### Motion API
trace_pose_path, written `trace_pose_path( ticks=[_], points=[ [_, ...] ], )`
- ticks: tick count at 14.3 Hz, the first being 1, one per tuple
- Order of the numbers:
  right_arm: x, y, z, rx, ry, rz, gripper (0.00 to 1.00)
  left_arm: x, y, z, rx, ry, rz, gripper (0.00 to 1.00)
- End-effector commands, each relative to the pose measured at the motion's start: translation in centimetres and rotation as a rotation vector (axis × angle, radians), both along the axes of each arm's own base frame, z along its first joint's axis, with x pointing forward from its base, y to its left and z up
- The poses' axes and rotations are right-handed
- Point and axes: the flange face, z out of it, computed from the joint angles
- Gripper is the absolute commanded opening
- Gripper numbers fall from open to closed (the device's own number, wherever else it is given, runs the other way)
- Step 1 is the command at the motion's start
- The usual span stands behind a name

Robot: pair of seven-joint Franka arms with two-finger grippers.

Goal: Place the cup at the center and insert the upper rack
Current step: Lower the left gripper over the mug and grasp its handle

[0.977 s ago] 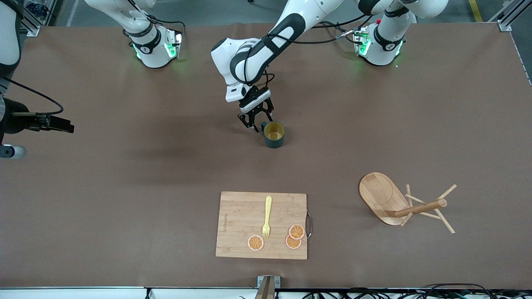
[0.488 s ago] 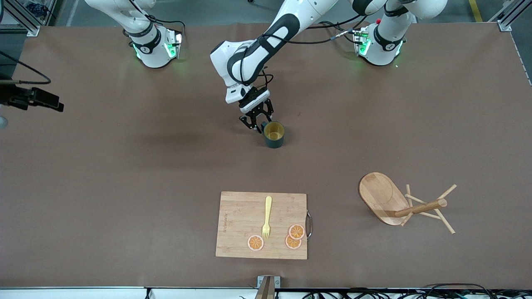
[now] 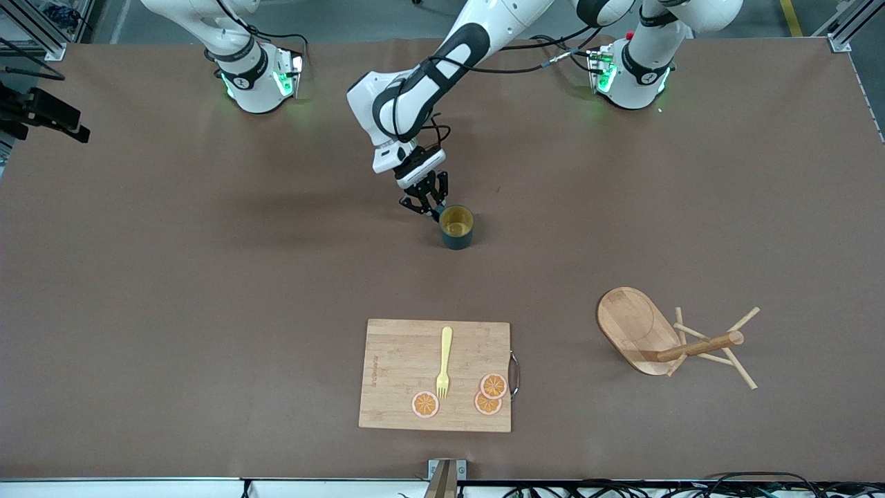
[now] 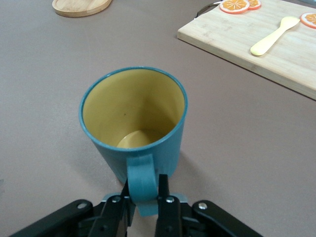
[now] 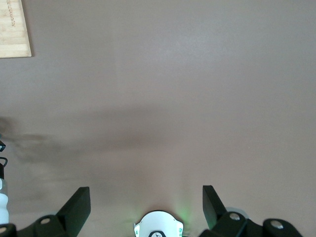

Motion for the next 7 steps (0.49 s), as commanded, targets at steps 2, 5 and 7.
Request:
trace_pose_path(
  ticks=[2, 5, 7],
  points=[
    [-1.0, 0.0, -0.1, -0.005, 0.004, 0.007, 1.0, 0.4, -0.4, 0.9, 0.003, -0.028, 0.011, 0.01],
    [-0.9, 0.1, -0.1, -0.005, 0.002, 0.01, 1.0, 1.3, -0.5, 3.9, -0.035, -0.026, 0.038, 0.0],
    [-0.9, 0.3, -0.1, -0.006, 0.002, 0.014, 1.0, 3.9, 0.4, 7.7, -0.095, -0.016, 0.105, 0.0]
  ],
)
